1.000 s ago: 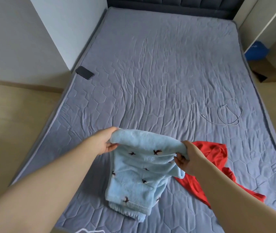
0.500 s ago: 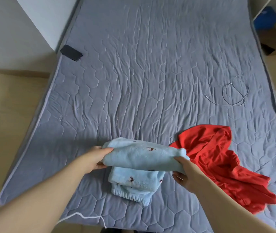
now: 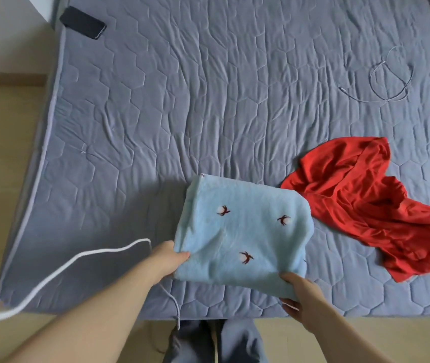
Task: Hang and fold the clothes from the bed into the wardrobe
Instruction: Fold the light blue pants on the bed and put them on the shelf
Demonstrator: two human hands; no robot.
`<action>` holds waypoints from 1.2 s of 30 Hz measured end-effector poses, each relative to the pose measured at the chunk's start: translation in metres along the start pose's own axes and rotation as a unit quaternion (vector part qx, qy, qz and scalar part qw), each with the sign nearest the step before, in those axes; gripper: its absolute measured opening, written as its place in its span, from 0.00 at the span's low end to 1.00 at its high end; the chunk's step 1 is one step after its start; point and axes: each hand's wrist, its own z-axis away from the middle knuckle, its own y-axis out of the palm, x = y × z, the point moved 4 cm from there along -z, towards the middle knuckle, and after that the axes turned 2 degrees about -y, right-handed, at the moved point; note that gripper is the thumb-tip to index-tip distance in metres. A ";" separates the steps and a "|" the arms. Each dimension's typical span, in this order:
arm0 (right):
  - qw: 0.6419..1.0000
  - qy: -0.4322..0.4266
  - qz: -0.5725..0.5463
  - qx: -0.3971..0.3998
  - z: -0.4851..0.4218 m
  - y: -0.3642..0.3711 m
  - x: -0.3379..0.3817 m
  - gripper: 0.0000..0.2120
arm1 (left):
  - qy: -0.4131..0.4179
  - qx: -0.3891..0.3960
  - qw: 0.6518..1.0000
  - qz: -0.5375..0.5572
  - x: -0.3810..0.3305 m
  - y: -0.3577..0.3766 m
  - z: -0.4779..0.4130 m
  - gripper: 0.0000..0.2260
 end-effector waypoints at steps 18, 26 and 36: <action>0.782 -0.391 0.462 -0.149 -0.043 0.084 0.067 0.29 | 0.361 -0.291 0.809 -0.361 -0.079 0.078 -0.044 0.28; 0.765 -0.403 0.480 -0.148 -0.126 0.118 0.041 0.31 | 0.390 -0.374 0.740 -0.401 -0.058 0.100 -0.105 0.26; 0.753 -0.424 0.473 -0.171 -0.169 0.131 0.041 0.32 | 0.404 -0.399 0.721 -0.397 -0.055 0.112 -0.144 0.26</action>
